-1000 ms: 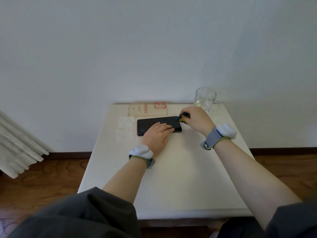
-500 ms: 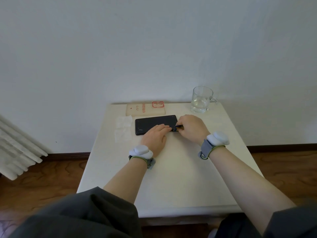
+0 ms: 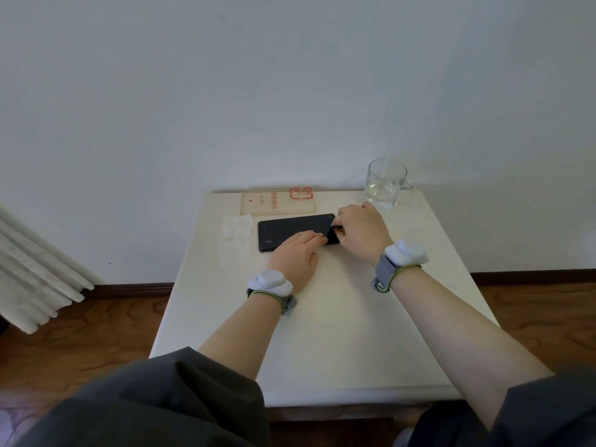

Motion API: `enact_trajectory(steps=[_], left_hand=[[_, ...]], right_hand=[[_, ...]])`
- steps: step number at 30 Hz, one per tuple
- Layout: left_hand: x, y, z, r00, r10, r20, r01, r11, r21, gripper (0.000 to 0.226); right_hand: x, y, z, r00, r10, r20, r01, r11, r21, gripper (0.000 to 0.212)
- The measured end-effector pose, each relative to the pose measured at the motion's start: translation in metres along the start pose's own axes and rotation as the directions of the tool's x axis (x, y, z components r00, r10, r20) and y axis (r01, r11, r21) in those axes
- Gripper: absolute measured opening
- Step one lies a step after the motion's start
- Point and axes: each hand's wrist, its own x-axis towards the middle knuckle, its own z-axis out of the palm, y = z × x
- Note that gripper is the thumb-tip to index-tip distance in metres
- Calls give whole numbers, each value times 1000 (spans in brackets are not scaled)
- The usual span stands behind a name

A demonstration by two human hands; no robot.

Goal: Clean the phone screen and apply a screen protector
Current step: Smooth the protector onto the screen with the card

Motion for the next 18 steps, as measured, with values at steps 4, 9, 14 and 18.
enact_trajectory(steps=[4, 9, 14, 18], left_hand=[[0, 0, 0, 1000, 6, 10, -6, 1000, 13, 43], [1, -3, 0, 1000, 18, 4, -18, 999, 40, 45], [1, -2, 1, 1000, 26, 5, -26, 999, 41, 45], [3, -3, 1, 999, 36, -5, -35, 998, 44, 45]], right_hand=[[0, 3, 5, 998, 53, -23, -53, 999, 3, 32], [3, 8, -4, 996, 65, -58, -64, 998, 15, 28], [3, 5, -2, 1000, 18, 5, -18, 1000, -13, 30], [13, 4, 2, 999, 44, 0, -44, 999, -3, 31]])
